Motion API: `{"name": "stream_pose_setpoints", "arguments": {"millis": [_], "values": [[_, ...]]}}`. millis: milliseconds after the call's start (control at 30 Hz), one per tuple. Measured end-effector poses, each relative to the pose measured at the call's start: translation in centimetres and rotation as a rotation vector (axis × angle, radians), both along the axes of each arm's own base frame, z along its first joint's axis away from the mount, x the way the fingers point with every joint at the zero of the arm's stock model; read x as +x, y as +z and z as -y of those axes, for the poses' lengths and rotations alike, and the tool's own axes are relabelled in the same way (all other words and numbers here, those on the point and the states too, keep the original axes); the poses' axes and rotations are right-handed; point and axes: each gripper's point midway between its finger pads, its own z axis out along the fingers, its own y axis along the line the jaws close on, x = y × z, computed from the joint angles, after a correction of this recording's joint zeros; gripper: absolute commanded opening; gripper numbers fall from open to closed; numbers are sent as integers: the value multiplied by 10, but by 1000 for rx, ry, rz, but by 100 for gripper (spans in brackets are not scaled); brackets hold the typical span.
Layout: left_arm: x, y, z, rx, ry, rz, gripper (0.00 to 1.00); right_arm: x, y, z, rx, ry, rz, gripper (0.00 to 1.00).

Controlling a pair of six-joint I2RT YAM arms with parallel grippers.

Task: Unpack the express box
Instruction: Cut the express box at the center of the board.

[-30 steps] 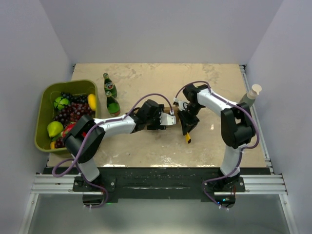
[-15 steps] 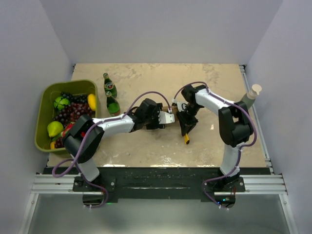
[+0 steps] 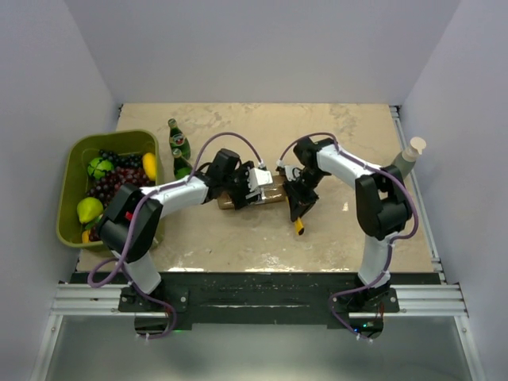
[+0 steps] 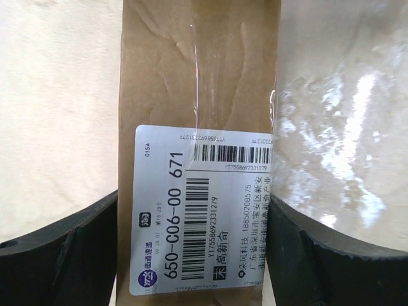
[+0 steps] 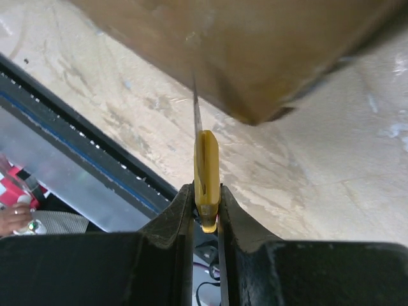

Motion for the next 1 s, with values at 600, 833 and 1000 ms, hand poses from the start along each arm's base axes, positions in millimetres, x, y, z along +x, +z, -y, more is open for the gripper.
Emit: {"name": "stream_pose_setpoints", "arguments": {"millis": [600,833,1000], "values": [[2,-3,2,-53,28,-89,0,60,67,71,54,-197,224,0],[17,2,-6,40,47,60,0,35,37,61,77,-74,40,0],[26,2,-14,89,59,122,0,20,23,46,118,-23,-61,0]]}}
